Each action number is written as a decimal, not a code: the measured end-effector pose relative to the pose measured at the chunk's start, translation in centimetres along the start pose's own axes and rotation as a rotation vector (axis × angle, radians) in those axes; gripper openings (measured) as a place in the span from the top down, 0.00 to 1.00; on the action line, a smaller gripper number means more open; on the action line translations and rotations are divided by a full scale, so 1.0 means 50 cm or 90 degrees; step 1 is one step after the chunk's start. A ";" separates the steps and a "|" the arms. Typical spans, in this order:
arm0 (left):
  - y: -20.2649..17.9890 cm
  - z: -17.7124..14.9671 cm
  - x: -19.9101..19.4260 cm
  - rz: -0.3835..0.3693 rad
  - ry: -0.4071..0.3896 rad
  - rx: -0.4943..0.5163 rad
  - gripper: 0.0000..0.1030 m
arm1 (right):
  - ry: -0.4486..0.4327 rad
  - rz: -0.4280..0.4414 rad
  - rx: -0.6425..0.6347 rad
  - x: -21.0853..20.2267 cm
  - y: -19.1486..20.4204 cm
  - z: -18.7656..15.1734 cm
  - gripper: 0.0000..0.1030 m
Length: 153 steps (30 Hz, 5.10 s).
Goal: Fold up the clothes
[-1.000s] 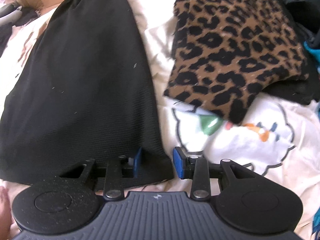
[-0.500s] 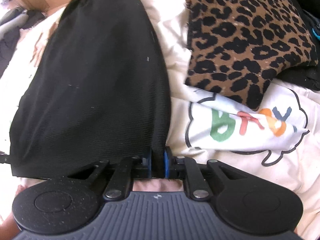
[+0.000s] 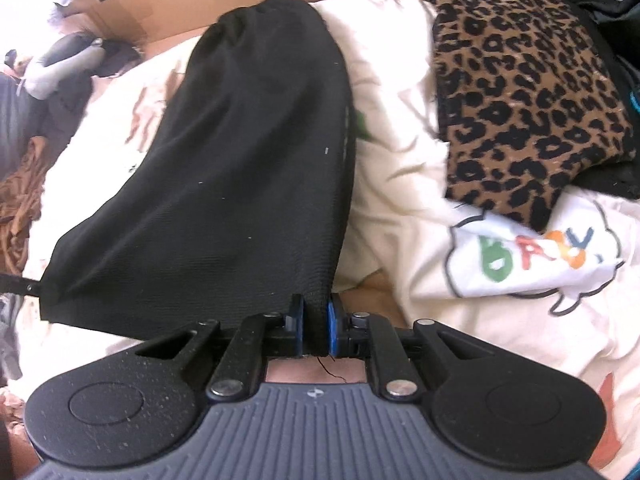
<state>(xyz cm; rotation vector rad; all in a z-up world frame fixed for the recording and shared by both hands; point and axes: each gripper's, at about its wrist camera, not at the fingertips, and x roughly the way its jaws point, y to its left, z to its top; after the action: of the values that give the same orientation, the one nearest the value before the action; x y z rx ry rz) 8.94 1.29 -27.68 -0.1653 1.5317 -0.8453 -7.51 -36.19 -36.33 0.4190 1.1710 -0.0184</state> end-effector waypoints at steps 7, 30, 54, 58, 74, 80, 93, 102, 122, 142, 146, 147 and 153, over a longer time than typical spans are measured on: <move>-0.003 0.018 -0.078 0.021 -0.016 0.024 0.97 | 0.001 0.057 0.002 -0.025 0.056 -0.010 0.90; 0.151 -0.034 0.010 0.100 0.037 -0.029 0.97 | 0.074 0.051 -0.004 0.024 0.074 -0.084 0.93; 0.183 -0.019 0.071 0.119 0.087 -0.029 0.96 | 0.080 0.226 0.142 0.160 -0.023 -0.073 0.49; 0.183 -0.019 0.071 0.118 0.086 -0.032 0.96 | 0.089 0.253 0.171 0.165 -0.032 -0.079 0.70; 0.210 -0.030 0.061 0.048 0.052 -0.069 0.81 | 0.120 0.250 0.193 0.171 -0.033 -0.095 0.88; 0.221 -0.032 0.068 0.026 0.048 -0.093 0.81 | 0.122 0.257 0.261 0.176 -0.050 -0.105 0.84; 0.189 -0.017 0.026 0.006 0.064 -0.063 0.95 | 0.095 0.238 0.241 0.113 -0.032 -0.093 0.97; 0.138 -0.012 -0.045 0.022 0.053 -0.021 0.95 | 0.038 0.248 0.190 0.020 0.006 -0.068 0.98; 0.027 -0.141 -0.114 -0.014 0.038 -0.048 0.95 | 0.011 0.249 0.143 -0.161 0.006 -0.114 0.98; 0.028 -0.064 -0.156 -0.026 -0.039 -0.070 0.95 | -0.032 0.272 0.135 -0.158 0.004 -0.055 0.98; 0.014 -0.017 -0.173 -0.025 -0.079 -0.069 0.95 | -0.056 0.276 0.140 -0.154 0.001 -0.030 0.98; 0.009 -0.005 -0.177 -0.027 -0.089 -0.066 0.95 | -0.064 0.276 0.143 -0.155 0.000 -0.022 0.98; -0.009 0.050 -0.181 -0.025 -0.137 -0.070 0.95 | -0.115 0.271 0.148 -0.151 0.002 0.036 0.98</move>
<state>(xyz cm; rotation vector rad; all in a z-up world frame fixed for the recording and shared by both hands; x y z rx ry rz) 12.65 5.11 -19.93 -0.3561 1.3768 -0.7487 -8.89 -38.24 -28.95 0.8494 0.8861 0.1745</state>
